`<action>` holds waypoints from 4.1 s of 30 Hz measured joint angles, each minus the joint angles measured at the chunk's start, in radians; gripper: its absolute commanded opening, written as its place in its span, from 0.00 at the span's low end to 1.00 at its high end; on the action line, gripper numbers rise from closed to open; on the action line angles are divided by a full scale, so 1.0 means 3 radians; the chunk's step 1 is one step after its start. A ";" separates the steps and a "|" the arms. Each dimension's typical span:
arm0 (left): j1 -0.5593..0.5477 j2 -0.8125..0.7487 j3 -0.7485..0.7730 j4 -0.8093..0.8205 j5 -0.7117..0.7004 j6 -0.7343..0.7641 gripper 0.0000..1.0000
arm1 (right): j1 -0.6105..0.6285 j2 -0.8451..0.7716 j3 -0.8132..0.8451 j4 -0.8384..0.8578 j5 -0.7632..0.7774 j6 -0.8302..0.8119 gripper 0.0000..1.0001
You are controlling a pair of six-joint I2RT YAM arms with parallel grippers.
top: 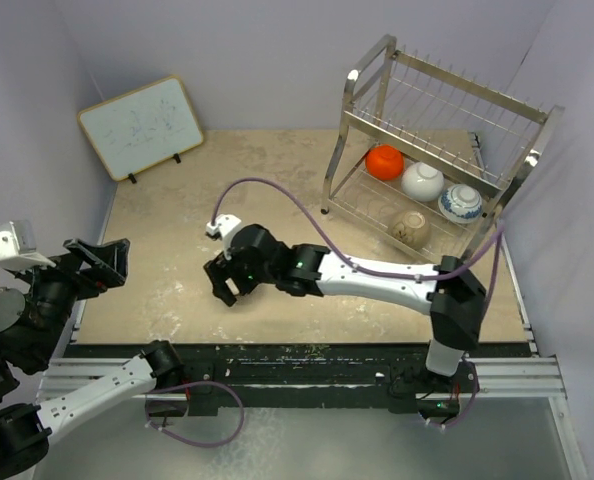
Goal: Load the bowls into the dish rack
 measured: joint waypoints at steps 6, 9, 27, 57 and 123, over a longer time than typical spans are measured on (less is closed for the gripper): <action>0.0000 0.0010 0.0005 -0.0141 0.0008 -0.0001 0.99 | 0.0066 0.0632 0.0575 -0.0168 -0.0041 -0.0314 0.81; 0.0000 0.0011 0.0005 -0.0174 0.0015 0.0000 0.99 | 0.0065 0.0848 0.0713 -0.0280 -0.0089 -0.0406 0.81; 0.0000 0.0010 0.0005 -0.0189 0.0023 0.0000 0.99 | 0.0062 0.1349 0.0880 -0.0331 -0.0070 -0.0594 0.51; 0.0000 -0.0053 0.0005 -0.0253 0.0058 -0.0003 0.99 | -0.0267 0.0443 -0.0104 0.0134 -0.0261 -0.0089 0.07; 0.0000 0.0312 0.0069 0.0053 0.0172 0.0118 0.99 | -0.4017 0.0415 -0.1699 0.4859 -0.2995 0.3728 0.07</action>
